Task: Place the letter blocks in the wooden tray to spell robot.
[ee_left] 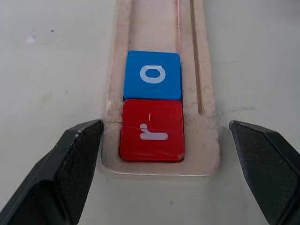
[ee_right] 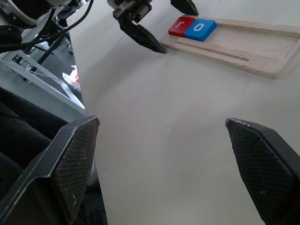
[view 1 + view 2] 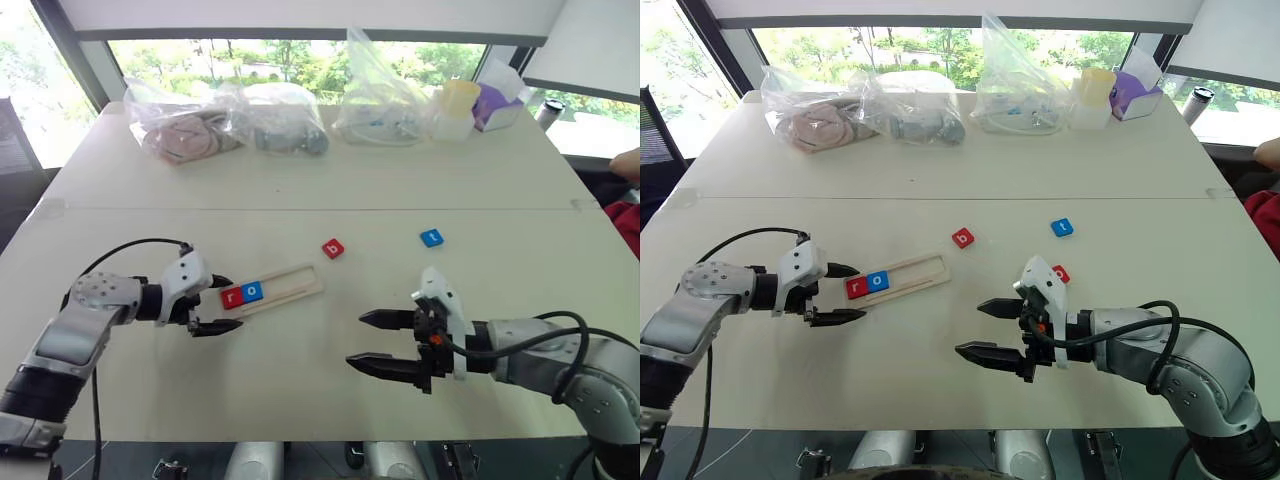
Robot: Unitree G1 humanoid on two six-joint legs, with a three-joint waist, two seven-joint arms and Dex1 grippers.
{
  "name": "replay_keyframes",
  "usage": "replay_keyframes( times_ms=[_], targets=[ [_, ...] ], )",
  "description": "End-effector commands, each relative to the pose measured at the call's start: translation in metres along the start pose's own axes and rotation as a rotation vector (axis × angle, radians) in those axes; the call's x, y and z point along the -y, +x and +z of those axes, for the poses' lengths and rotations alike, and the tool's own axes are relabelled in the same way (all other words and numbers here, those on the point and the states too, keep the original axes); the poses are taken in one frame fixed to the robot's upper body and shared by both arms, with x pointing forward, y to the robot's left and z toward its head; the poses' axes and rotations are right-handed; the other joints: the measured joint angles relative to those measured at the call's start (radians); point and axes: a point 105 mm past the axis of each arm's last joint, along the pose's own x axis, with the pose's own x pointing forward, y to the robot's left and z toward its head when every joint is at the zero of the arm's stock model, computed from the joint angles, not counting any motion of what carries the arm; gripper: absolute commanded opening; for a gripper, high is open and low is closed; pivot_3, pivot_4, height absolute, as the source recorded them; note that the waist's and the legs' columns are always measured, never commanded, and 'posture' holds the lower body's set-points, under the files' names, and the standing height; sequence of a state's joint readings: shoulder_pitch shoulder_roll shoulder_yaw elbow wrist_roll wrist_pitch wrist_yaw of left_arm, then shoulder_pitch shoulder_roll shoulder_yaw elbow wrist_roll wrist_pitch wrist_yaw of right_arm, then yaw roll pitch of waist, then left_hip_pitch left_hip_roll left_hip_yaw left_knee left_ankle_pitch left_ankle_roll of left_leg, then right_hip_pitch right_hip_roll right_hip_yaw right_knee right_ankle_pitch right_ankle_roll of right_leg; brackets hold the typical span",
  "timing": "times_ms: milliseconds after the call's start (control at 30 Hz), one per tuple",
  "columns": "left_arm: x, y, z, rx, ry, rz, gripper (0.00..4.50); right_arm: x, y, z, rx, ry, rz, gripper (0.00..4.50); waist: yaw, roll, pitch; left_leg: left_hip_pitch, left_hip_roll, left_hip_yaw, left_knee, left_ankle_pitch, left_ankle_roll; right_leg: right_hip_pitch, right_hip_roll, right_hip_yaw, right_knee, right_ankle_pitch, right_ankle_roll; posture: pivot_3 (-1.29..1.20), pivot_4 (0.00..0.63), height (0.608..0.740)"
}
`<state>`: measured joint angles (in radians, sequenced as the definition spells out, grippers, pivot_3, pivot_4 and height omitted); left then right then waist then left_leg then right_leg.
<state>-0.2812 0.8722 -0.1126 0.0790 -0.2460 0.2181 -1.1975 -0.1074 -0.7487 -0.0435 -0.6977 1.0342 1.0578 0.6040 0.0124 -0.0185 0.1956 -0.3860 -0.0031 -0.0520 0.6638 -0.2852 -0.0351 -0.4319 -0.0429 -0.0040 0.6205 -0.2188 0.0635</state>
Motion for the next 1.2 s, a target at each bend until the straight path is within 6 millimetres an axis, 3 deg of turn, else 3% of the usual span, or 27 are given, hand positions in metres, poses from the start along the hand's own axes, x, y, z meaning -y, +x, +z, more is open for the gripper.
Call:
replay_keyframes(
  times_ms=[33,167,200,333,467,600,900,933,967,1133,1200],
  targets=[
    [0.008,0.009,-0.02,-0.064,-0.006,-0.06,4.5,-0.001,-0.001,0.008,0.029,-0.042,-0.013,4.41,0.0,0.001,-0.001,0.001,0.0,0.0,0.0,0.0,0.0,0.001,0.0,0.0,0.0,0.0,0.0,0.0,0.15,0.74],
    [0.011,0.012,-0.023,-0.059,-0.005,-0.075,3.26,0.003,-0.004,0.007,0.03,-0.043,-0.038,4.5,0.0,0.005,-0.004,0.006,0.0,0.0,0.0,0.0,0.0,0.005,-0.001,0.0,0.0,-0.002,0.003,0.0,0.15,0.74],
    [0.011,0.012,-0.023,-0.057,-0.001,-0.074,3.13,0.004,-0.005,0.006,0.029,-0.043,-0.042,4.5,0.0,0.006,-0.004,0.007,0.0,0.0,0.0,0.0,0.0,0.006,-0.001,0.0,0.0,-0.002,0.003,0.0,0.15,0.74],
    [0.007,0.012,-0.014,-0.033,0.035,-0.064,3.13,0.008,-0.01,0.005,0.033,-0.038,-0.065,4.5,0.0,0.007,-0.005,0.009,0.0,0.0,0.0,0.0,0.0,0.007,-0.001,0.0,0.0,-0.002,0.003,0.0,0.15,0.74],
    [0.013,0.018,0.029,0.057,0.237,-0.136,3.13,0.024,-0.022,0.005,0.061,-0.022,-0.15,4.5,0.003,0.006,-0.004,0.008,0.0,0.0,0.0,0.0,0.0,0.008,-0.001,0.0,0.0,-0.002,0.004,0.0,0.15,0.74],
    [0.011,0.032,0.033,0.057,0.288,-0.182,3.13,0.038,-0.026,0.006,0.093,-0.03,-0.219,4.5,0.0,0.006,-0.004,0.007,-0.001,0.001,0.0,0.0,0.0,0.007,-0.001,0.001,-0.001,-0.001,0.002,0.0,0.15,0.74],
    [0.002,0.046,0.026,0.024,0.299,-0.259,3.13,0.038,-0.024,0.005,0.115,-0.027,-0.248,4.5,-0.005,0.006,-0.004,0.008,0.0,0.0,0.0,-0.001,0.002,0.006,0.003,0.001,0.001,-0.001,0.003,0.0,0.15,0.74],
    [0.002,0.046,0.025,0.021,0.296,-0.264,4.15,0.038,-0.023,0.005,0.116,-0.026,-0.249,4.5,-0.004,0.006,-0.004,0.008,0.0,0.001,0.0,-0.001,0.002,0.006,0.003,0.001,0.001,-0.001,0.003,0.0,0.15,0.74],
    [0.004,0.047,0.025,0.023,0.282,-0.277,4.47,0.038,-0.024,0.005,0.119,-0.025,-0.26,4.5,-0.004,0.006,-0.004,0.008,0.0,0.001,0.0,-0.001,0.002,0.006,0.003,0.001,0.001,-0.001,0.003,0.0,0.15,0.74],
    [-0.002,0.046,0.022,0.003,0.309,-0.194,4.47,0.052,-0.021,0.016,0.18,-0.088,-0.362,4.5,-0.007,0.006,-0.004,0.009,0.0,0.001,0.0,-0.001,0.002,0.006,0.002,0.001,0.002,-0.001,0.003,0.0,0.15,0.74],
    [-0.008,0.034,0.023,0.011,0.274,-0.174,4.47,0.069,-0.008,0.017,0.163,-0.122,-0.472,4.5,-0.008,0.006,-0.005,0.01,0.0,0.002,0.0,-0.001,0.002,0.007,0.002,0.002,0.004,-0.002,0.004,0.0,0.15,0.74]
  ],
)
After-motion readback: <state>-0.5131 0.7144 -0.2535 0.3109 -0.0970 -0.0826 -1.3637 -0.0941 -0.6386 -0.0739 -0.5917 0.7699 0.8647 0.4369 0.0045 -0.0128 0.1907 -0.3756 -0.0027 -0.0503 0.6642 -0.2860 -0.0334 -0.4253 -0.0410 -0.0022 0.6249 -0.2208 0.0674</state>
